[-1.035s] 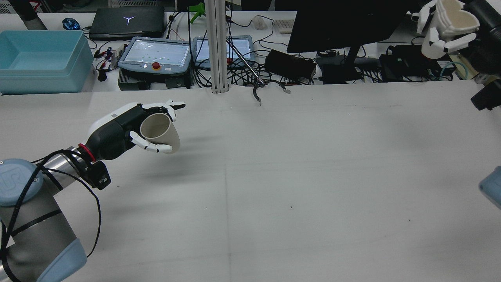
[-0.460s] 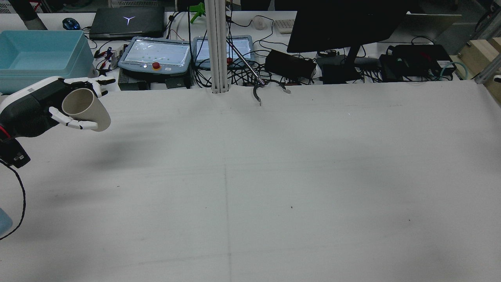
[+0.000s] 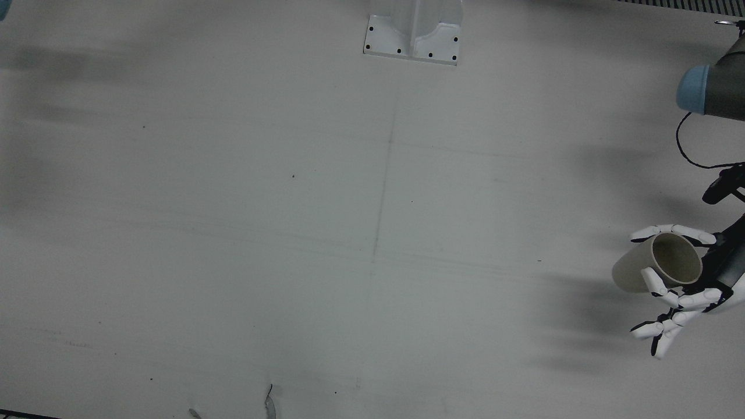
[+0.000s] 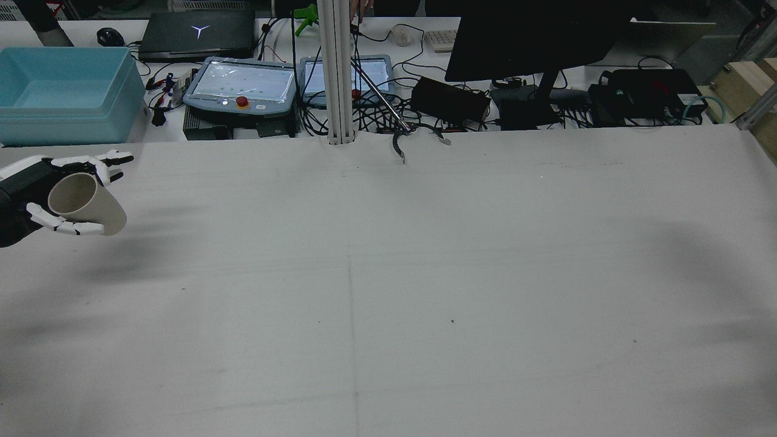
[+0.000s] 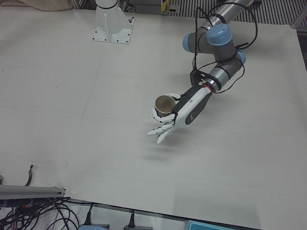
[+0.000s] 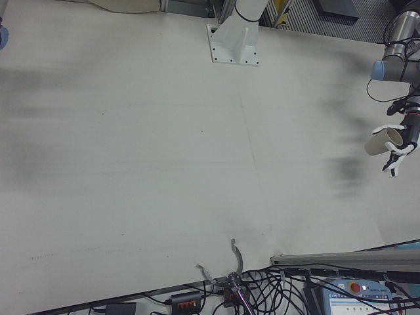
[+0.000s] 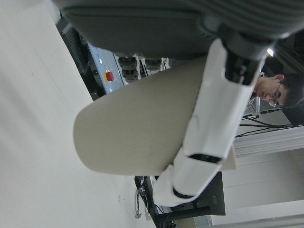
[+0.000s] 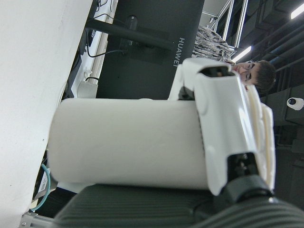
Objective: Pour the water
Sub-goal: 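Lower the beige cup onto the table with the left hand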
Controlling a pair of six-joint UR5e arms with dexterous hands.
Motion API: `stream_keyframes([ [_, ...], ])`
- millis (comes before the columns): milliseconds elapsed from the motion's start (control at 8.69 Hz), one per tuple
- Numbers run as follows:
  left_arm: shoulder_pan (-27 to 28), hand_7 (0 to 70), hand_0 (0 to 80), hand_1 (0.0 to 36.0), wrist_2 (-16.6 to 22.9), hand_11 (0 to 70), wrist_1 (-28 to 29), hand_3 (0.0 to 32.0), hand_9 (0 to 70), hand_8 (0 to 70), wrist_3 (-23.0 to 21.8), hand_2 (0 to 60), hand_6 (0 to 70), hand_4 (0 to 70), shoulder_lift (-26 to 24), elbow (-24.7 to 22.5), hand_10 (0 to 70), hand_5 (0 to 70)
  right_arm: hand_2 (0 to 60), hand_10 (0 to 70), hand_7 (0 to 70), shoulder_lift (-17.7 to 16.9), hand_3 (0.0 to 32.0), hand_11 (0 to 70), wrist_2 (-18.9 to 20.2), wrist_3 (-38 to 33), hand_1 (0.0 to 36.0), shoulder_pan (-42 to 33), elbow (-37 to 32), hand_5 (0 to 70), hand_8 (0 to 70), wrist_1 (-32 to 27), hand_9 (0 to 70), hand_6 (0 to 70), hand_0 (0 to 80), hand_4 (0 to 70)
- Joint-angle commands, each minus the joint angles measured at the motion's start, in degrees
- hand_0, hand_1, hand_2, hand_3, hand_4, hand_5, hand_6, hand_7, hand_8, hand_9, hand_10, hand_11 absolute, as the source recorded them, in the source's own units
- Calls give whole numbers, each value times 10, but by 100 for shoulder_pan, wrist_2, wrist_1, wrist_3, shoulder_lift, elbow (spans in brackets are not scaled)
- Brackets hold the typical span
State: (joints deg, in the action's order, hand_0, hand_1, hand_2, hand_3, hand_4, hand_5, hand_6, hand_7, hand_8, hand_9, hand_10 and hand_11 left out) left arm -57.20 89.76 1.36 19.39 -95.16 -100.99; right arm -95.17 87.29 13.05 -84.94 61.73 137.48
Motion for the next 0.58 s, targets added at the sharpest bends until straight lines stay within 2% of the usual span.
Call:
stream_keyframes([
  [0, 7, 138, 800, 360, -11, 127, 759, 0, 13, 41, 73, 600, 149, 502, 365, 536, 59, 700, 600, 141, 532, 437, 0, 244, -46, 162, 360, 65, -495, 240, 514, -142, 673, 512, 800, 83],
  [115, 7, 137, 800, 360, -19, 127, 952, 0, 13, 40, 83, 600, 147, 505, 462, 737, 59, 700, 600, 134, 551, 438, 0, 234, -54, 171, 360, 83, -495, 239, 512, -133, 671, 524, 800, 106],
  [345, -37, 135, 800, 360, -37, 130, 1688, 0, 13, 43, 91, 600, 147, 504, 577, 1604, 61, 700, 600, 118, 561, 438, 0, 212, -46, 171, 360, 83, -486, 239, 500, -133, 654, 529, 800, 122],
  [460, -46, 135, 800, 360, -37, 130, 2118, 0, 13, 42, 257, 600, 146, 507, 577, 2053, 61, 700, 600, 110, 558, 438, 0, 200, -54, 171, 360, 83, -486, 237, 493, -125, 645, 522, 800, 114],
])
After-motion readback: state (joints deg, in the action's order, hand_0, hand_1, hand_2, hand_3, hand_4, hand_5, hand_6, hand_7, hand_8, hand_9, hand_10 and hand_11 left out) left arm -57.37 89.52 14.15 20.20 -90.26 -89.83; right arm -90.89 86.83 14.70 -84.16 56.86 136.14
